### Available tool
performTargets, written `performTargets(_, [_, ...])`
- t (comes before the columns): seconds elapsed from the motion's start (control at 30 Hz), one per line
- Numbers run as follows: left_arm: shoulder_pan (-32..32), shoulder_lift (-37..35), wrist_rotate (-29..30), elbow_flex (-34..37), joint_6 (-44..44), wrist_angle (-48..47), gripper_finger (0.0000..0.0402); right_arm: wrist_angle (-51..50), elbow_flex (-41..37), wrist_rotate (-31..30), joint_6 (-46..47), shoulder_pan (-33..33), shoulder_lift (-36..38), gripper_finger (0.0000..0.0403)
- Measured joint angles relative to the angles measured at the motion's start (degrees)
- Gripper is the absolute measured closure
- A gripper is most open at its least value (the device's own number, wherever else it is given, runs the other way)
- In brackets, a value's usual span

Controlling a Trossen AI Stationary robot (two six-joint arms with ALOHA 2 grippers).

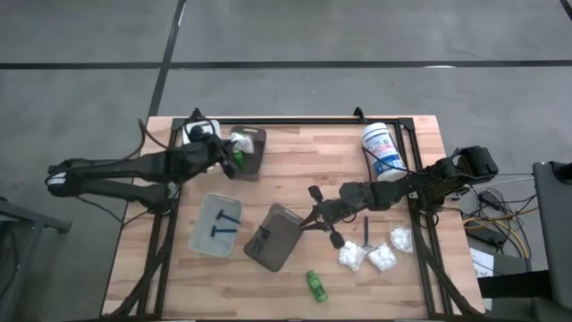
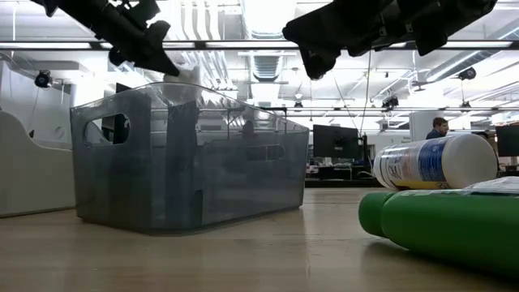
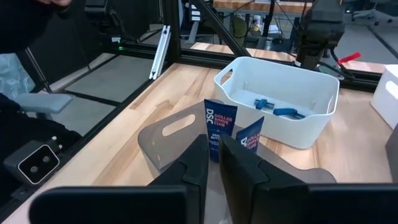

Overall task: Pick & Place Travel size toiletries
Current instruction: Put the cotton pack into the white bin

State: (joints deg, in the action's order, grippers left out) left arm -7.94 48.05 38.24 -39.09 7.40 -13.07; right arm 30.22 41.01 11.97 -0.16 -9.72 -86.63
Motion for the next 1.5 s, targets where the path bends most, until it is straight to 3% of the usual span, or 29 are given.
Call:
performTargets(0.6, [-21.4, -0.6, -10.2, 0.0, 1.8, -9.0, 0.0385, 0.0, 0.0, 0.0, 0.0, 0.0, 0.0, 0.0324])
performTargets(1.0, [-32.3, -0.6, -11.7, 0.0, 1.9, -14.6, 0.0385, 0.0, 0.0, 0.0, 0.0, 0.0, 0.0, 0.0293])
performTargets(1.5, [-35.9, -0.6, -13.4, 0.0, 1.2, -15.1, 0.0385, 0.0, 0.0, 0.0, 0.0, 0.0, 0.0, 0.0264])
